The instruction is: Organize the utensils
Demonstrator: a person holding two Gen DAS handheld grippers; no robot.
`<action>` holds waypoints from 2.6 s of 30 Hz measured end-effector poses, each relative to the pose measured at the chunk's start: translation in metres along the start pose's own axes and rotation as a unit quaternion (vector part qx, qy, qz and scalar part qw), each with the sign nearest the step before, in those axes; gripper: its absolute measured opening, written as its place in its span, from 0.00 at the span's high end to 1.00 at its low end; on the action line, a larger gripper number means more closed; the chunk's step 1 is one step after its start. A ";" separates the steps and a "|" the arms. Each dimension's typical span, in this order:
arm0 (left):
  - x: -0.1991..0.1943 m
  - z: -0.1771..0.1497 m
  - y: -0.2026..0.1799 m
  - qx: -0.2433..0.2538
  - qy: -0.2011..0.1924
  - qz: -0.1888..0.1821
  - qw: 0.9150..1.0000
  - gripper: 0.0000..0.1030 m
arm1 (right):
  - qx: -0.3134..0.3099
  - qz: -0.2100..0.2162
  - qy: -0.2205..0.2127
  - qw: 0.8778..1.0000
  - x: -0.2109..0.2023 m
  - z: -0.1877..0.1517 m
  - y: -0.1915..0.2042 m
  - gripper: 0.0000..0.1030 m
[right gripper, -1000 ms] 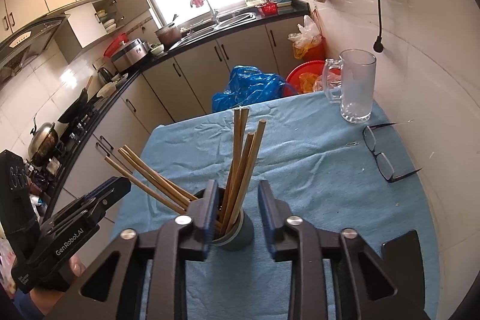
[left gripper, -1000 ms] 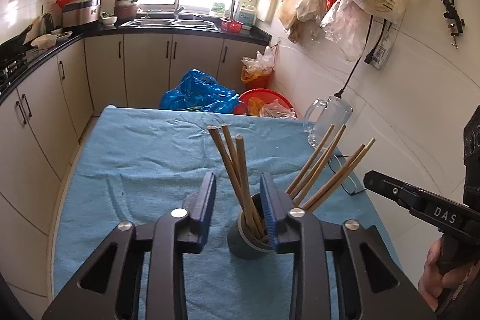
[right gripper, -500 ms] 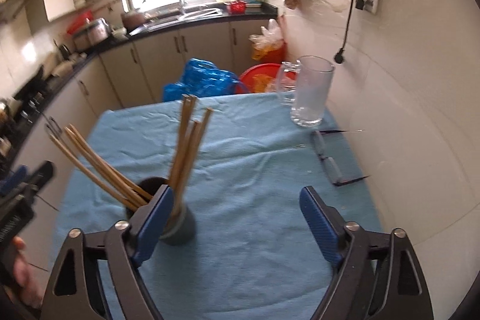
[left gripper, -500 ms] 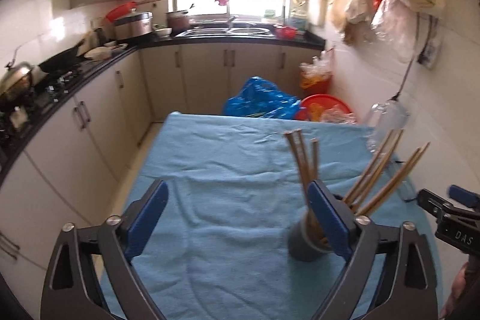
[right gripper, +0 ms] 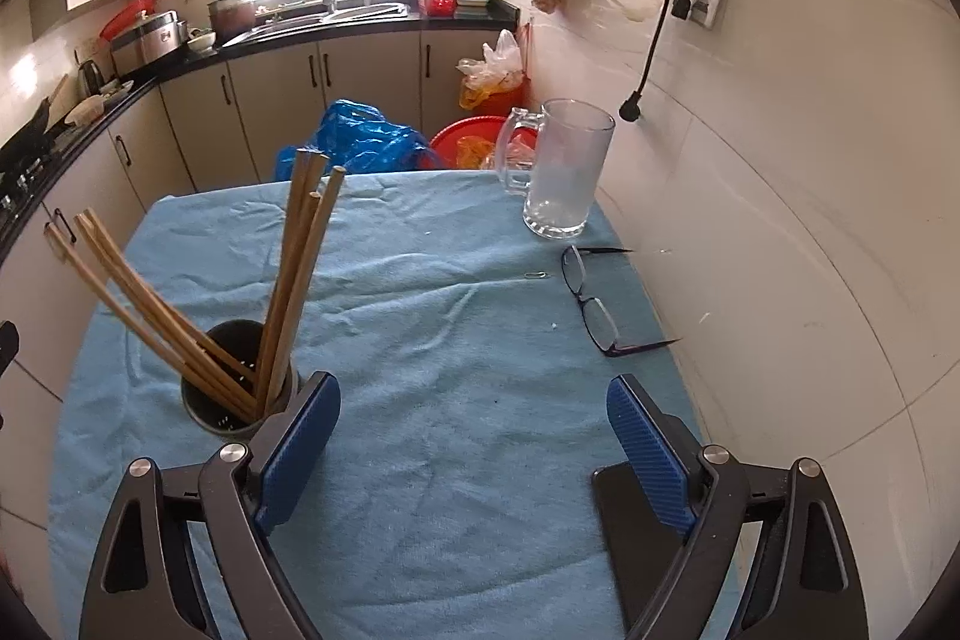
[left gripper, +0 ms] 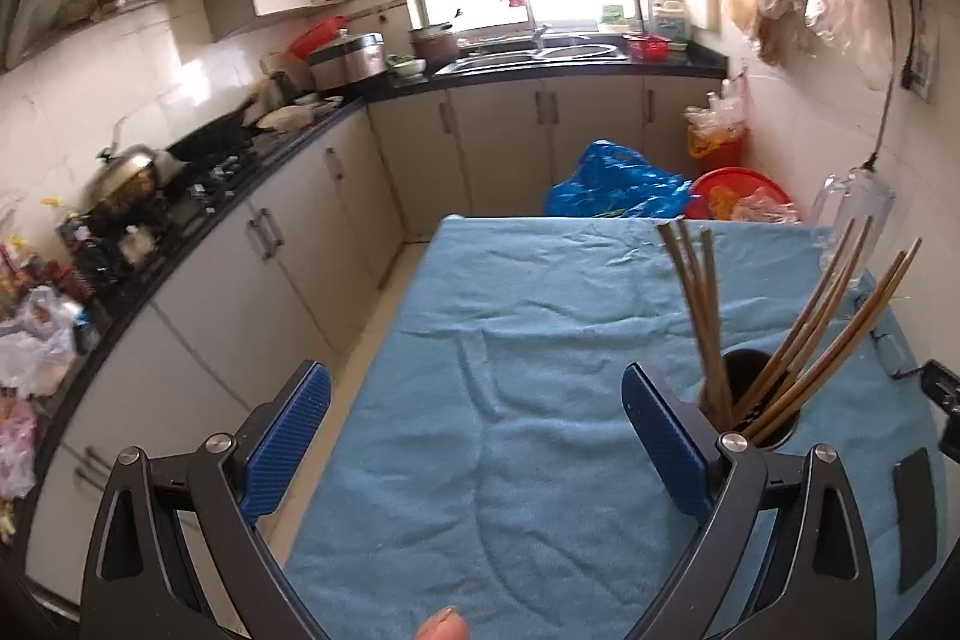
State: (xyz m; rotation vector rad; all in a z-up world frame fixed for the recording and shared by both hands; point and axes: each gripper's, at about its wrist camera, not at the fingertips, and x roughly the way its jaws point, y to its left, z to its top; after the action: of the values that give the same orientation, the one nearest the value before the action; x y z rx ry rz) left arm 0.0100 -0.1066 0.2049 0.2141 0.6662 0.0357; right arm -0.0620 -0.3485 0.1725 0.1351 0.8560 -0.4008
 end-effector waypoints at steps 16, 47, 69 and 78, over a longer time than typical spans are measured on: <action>-0.038 -0.052 -0.019 0.028 0.046 -0.030 0.998 0.06 | -0.056 0.032 -0.019 0.998 -0.068 -0.066 -0.024 0.09; -0.077 -0.085 -0.032 0.025 0.063 -0.032 0.997 0.06 | -0.099 0.070 -0.010 0.993 -0.084 -0.095 -0.028 0.09; -0.076 -0.088 -0.024 0.016 0.063 -0.028 0.997 0.06 | -0.110 0.071 -0.004 0.991 -0.085 -0.101 -0.013 0.09; -0.074 -0.093 -0.022 0.015 0.062 -0.031 0.997 0.06 | -0.113 0.073 -0.003 0.991 -0.085 -0.102 -0.009 0.09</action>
State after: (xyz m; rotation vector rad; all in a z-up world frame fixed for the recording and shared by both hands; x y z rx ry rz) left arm -0.1060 -0.1187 0.1739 0.2222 0.7973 -0.0204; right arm -0.1882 -0.3042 0.1708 -0.0139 0.8740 -0.1642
